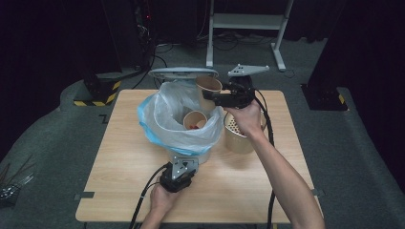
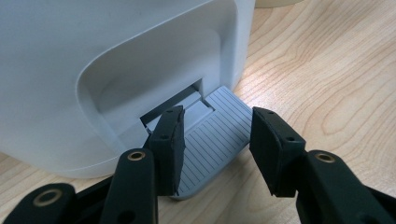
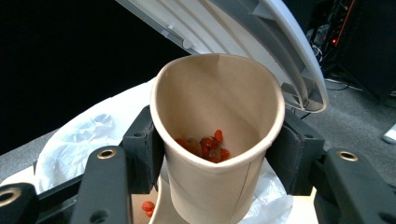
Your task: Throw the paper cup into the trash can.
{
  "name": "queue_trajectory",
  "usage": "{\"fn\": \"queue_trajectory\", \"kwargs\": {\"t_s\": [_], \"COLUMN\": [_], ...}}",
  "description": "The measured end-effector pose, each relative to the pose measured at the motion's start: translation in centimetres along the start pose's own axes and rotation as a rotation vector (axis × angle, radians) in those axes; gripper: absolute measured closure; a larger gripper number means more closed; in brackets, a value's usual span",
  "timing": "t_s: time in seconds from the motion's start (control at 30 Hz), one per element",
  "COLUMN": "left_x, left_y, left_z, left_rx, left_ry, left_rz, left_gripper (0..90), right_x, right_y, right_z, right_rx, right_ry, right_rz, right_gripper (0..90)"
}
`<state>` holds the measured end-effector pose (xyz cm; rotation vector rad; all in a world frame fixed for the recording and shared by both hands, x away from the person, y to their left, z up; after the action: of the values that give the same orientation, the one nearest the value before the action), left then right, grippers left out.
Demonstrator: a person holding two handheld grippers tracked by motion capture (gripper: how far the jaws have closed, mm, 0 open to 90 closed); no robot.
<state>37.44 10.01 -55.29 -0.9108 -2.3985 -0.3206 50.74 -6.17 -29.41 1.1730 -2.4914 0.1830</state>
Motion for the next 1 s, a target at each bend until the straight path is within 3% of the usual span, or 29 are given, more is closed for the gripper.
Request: {"fn": "queue_trajectory", "kwargs": {"t_s": [0.33, 0.43, 0.6, 0.7, 0.87, 1.0], "left_x": [0.0, 0.1, 0.0, 0.0, 0.0, 0.0], "left_y": [0.0, 0.1, 0.1, 0.1, 0.1, 0.1], "left_z": [0.0, 0.0, 0.0, 0.0, 0.0, 0.0], "left_rx": [-0.003, -0.004, -0.002, -0.002, 0.000, 0.001], "left_ry": [0.003, 0.004, 0.000, 0.000, 0.000, 0.000], "left_rz": [0.002, 0.003, 0.003, 0.003, 0.003, 0.004], "left_gripper": [55.4, 55.4, 55.3, 55.3, 55.3, 55.3], "right_x": [-1.6, -2.4, -3.1, -2.8, -1.8, -1.0], "right_y": [0.2, 0.2, 0.3, 0.2, 0.0, -0.2], "right_z": [0.0, 0.1, 0.6, 0.9, 1.4, 1.9], "right_rx": [-0.005, -0.013, 0.004, 0.004, 0.000, 0.000], "right_ry": [0.007, 0.043, 0.068, 0.065, 0.036, 0.008], "right_rz": [0.018, -0.011, 0.003, 0.001, -0.002, 0.005], "right_gripper": [37.3, 30.0, 19.1, 22.1, 37.3, 40.1]}}
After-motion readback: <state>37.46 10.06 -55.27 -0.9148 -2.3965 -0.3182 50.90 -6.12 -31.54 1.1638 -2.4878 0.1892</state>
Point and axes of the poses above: each handheld gripper's, and its own axes: x roughly backward along the jaws, z roughly out of its underside, y roughly to its left, the point moved 5 cm from there along -x, roughly forward along the jaws, and after that the axes turned 6 degrees about z, right-handed, at the moved point
